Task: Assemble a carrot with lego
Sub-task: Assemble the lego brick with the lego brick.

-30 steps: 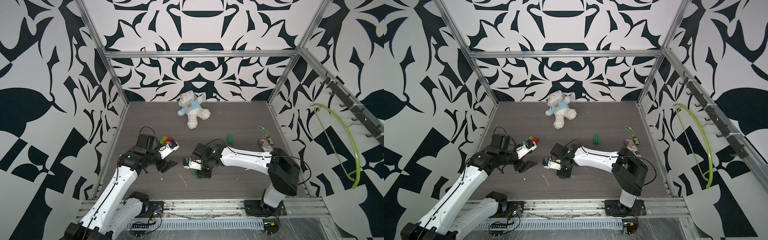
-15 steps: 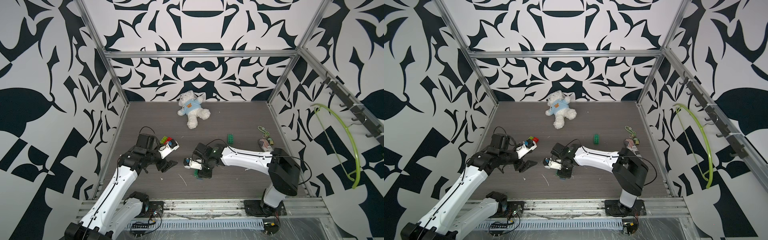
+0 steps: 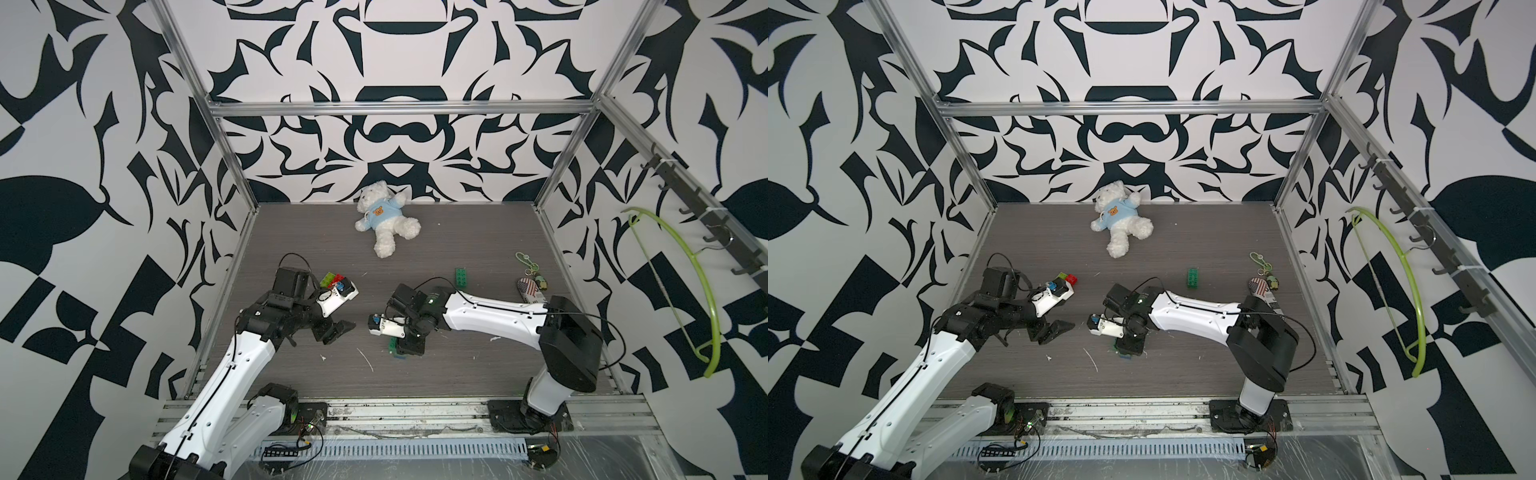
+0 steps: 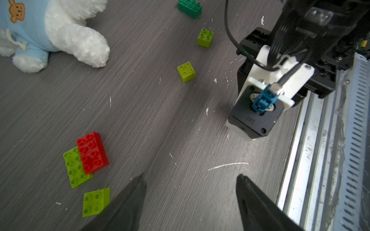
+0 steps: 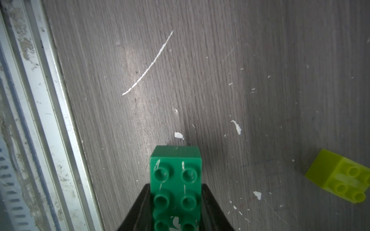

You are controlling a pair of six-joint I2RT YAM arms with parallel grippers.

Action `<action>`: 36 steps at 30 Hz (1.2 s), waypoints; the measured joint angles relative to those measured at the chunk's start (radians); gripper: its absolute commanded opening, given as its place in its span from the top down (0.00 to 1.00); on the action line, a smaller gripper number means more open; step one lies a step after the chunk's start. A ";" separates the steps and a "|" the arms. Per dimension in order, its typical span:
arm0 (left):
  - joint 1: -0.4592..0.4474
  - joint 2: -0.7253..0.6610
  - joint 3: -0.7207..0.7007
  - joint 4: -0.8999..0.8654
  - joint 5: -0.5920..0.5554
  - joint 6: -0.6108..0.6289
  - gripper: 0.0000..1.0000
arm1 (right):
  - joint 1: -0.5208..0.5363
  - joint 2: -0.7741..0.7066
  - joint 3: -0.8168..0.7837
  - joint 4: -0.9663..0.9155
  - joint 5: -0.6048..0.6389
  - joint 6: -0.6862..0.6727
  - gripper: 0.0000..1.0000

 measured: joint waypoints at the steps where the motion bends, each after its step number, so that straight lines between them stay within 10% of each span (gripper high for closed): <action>1: 0.000 0.000 0.000 0.000 0.000 0.000 0.21 | 0.000 -0.005 0.000 0.000 -0.001 0.000 0.66; 36: 0.000 0.000 -0.003 0.000 0.000 -0.004 0.22 | -0.003 0.003 -0.021 0.018 -0.007 0.008 0.66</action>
